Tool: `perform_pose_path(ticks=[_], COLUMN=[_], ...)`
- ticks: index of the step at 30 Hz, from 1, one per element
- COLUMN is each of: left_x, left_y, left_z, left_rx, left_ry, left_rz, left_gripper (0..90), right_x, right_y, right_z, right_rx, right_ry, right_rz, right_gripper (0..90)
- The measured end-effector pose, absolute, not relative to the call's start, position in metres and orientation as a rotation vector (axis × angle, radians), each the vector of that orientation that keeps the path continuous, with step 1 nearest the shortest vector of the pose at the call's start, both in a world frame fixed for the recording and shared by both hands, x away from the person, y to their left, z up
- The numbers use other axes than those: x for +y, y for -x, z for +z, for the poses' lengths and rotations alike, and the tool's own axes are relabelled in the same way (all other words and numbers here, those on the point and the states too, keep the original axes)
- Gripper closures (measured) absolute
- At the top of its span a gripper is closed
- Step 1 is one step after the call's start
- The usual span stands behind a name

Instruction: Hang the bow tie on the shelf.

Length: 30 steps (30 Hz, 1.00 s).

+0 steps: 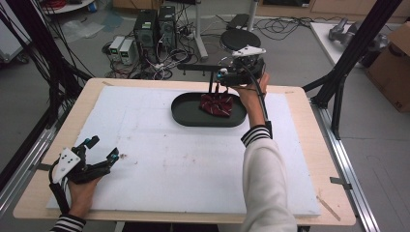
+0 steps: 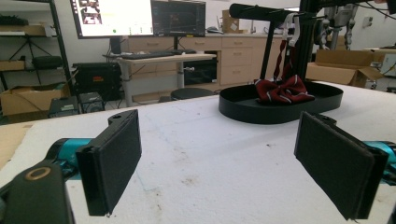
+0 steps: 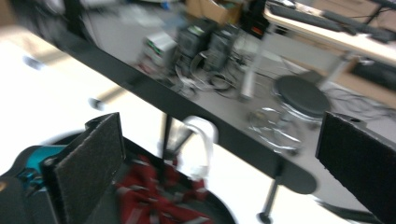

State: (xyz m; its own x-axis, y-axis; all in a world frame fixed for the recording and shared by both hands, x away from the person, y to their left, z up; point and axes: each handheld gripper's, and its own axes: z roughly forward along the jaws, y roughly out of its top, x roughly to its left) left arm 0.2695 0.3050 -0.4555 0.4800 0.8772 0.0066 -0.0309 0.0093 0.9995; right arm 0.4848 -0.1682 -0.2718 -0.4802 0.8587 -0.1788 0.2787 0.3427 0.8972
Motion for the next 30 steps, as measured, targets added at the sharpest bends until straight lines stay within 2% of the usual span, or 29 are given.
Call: perform_pose_path(ticks=[9, 17, 23, 30], left_x=[0.305, 0.305, 0.305, 0.306], left_y=[-0.269, -0.268, -0.268, -0.268], left_z=[-0.456, -0.456, -0.456, -0.456], left_rx=[0.813, 0.806, 0.806, 0.805], left_ry=[-1.379, -1.376, -1.376, -1.378], left_rz=[0.849, 0.853, 0.853, 0.854], left_gripper=[15.1, 15.0, 14.9, 14.8], right_x=[-0.174, -0.194, -0.221, -0.249], right_y=[-0.437, -0.370, -0.327, -0.280], right_z=[-0.274, -0.296, -0.326, -0.389], right_rx=[1.965, 1.912, 1.880, 1.712], right_ry=[-0.895, -0.839, -0.859, -0.925], right_rz=[1.360, 1.455, 1.457, 1.499], right_gripper=[0.4, 0.4, 0.4, 0.4])
